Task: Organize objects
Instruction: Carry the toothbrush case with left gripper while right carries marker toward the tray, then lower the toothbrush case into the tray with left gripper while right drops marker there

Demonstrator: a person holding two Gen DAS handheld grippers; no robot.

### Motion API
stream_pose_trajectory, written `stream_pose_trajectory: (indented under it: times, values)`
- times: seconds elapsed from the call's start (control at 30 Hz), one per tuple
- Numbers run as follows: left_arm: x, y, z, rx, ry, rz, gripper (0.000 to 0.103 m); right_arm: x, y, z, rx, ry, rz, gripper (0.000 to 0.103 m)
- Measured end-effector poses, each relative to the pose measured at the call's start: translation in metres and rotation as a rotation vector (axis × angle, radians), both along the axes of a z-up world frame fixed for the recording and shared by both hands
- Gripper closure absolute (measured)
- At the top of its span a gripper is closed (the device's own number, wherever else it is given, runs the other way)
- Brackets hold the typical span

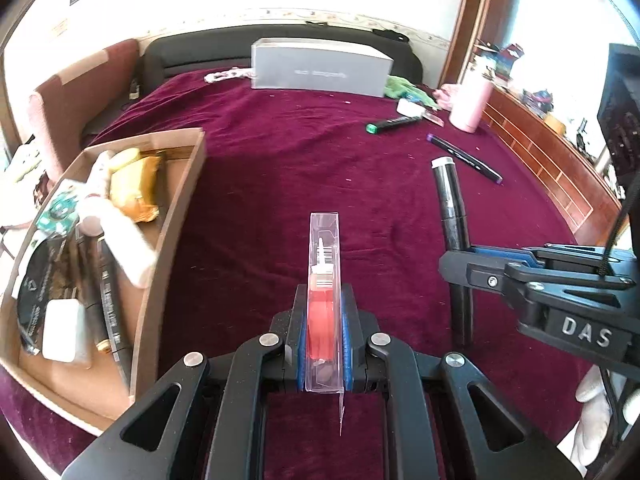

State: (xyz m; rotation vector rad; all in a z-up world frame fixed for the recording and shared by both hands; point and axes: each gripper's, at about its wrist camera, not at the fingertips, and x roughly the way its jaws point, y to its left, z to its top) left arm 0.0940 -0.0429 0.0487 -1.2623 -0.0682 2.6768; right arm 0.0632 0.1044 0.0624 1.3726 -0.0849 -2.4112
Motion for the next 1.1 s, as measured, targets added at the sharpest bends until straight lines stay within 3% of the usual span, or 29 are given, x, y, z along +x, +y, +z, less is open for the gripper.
stream_pose_trajectory:
  times: [0.7,0.9,1.1]
  values:
    - [0.005,-0.147,0.01,0.061,0.055,0.263,0.092,0.005,-0.144,0.043,-0.024,0.07,0.278,0.09]
    - [0.002,-0.189,0.015,0.049,0.069,0.33,0.092,-0.001,-0.18,0.044,-0.033,0.06,0.34,0.09]
    - [-0.009,-0.209,0.0,0.035,0.035,0.349,0.092,-0.014,-0.213,0.032,-0.023,0.01,0.377,0.09]
